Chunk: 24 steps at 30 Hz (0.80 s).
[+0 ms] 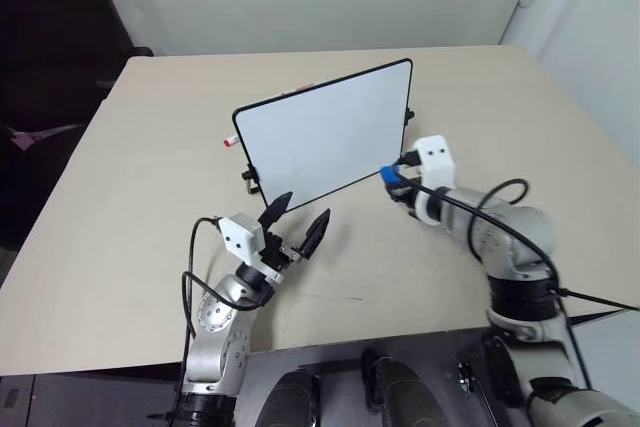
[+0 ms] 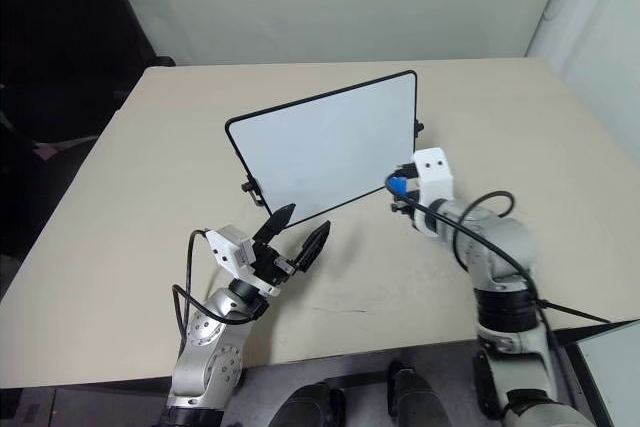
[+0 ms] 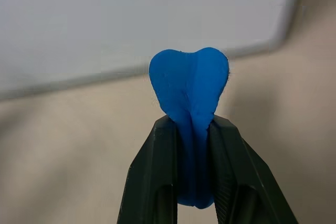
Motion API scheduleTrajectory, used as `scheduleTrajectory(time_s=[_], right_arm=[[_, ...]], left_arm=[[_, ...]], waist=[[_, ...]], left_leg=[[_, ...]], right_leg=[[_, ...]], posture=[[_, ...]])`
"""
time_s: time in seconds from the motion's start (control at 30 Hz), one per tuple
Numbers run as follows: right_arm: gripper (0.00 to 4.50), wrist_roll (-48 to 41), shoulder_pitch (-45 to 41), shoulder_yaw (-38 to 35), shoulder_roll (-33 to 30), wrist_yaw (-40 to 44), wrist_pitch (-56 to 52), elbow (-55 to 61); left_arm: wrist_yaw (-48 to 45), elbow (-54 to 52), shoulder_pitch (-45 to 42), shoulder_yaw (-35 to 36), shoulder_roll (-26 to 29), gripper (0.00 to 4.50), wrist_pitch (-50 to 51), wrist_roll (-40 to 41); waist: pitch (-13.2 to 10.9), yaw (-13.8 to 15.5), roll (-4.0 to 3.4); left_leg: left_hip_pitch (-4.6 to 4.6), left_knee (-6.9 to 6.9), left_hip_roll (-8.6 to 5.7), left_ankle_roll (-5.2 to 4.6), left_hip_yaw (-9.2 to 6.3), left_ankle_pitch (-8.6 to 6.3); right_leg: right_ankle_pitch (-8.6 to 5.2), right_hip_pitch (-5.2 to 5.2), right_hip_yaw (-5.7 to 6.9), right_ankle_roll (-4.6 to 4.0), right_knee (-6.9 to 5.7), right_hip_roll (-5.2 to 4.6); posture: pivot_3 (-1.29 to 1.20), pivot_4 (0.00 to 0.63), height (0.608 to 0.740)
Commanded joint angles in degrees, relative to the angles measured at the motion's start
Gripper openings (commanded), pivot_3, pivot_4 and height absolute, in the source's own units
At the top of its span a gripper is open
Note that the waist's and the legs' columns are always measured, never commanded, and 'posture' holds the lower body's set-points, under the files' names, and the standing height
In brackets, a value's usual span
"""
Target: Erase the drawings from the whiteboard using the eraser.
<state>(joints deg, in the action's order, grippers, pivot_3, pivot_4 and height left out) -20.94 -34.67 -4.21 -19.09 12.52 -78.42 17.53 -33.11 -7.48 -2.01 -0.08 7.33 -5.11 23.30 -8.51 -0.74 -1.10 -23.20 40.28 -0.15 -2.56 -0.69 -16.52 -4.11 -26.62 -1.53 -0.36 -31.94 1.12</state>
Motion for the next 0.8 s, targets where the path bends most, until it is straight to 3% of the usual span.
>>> scheduleTrajectory(time_s=[0.03, 0.1, 0.33, 0.5, 0.63, 0.8], right_arm=[[0.46, -2.0, 1.0, -3.8, -2.2, 1.7, -4.8, 3.7], [0.46, -2.0, 2.8, -5.0, -3.0, 2.1, -5.7, 3.0], [2.76, -1.9, 5.9, -5.0, -4.0, 3.9, -0.8, 0.8], [4.48, -1.8, 8.0, -6.9, -4.6, 6.2, 12.5, 1.9], [4.48, -10.6, 8.7, -14.1, -0.7, 11.6, 20.6, 5.5], [4.48, -15.1, 11.7, -12.4, 0.2, 14.8, 23.5, 8.5]], left_arm=[[0.0, -1.3, 0.0, -0.5, -0.6, 4.5, -0.8, 0.2], [-0.2, -1.0, 0.0, -0.8, -0.9, 4.5, -0.9, 0.2], [-0.2, -0.4, -0.3, -1.8, -2.1, 4.5, -1.3, -0.4], [0.2, -0.5, -0.2, -2.5, -2.5, 4.5, -1.7, -0.8], [0.3, -0.8, 0.2, -2.5, -2.6, 4.5, -1.9, -0.7], [0.7, -1.9, 1.0, -1.9, -2.1, 4.5, -1.6, -0.3]], waist=[[0.0, 0.1, 0.0], [0.0, 0.1, 0.01], [0.0, 0.1, 0.0], [0.0, 0.1, 0.0], [0.0, 0.1, 0.0], [0.0, 0.1, 0.0]], left_leg=[[0.02, 0.01, -0.01, -0.02, 0.02, -0.01], [0.07, 0.0, -0.01, -0.03, 0.05, -0.02], [0.29, 0.04, -0.01, -0.11, 0.06, 0.05], [0.31, 0.14, -0.03, -0.18, 0.03, 0.11], [0.29, 0.14, -0.07, -0.19, 0.04, 0.1], [0.3, 0.12, -0.07, -0.22, 0.01, 0.07]], right_leg=[[-0.11, 0.01, -0.01, 0.18, 0.0, -0.01], [-0.16, 0.03, -0.02, 0.26, 0.0, -0.02], [-0.06, 0.21, -0.02, 0.26, -0.01, -0.01], [-0.04, 0.34, -0.04, 0.28, 0.0, -0.02], [-0.05, 0.34, -0.06, 0.3, 0.03, -0.03], [-0.1, 0.37, -0.05, 0.37, 0.04, -0.01]], posture=[[0.0, 0.15, 0.74], [0.0, 0.15, 0.74], [0.0, 0.15, 0.74], [0.0, 0.15, 0.74], [0.0, 0.15, 0.74], [0.0, 0.15, 0.74]])
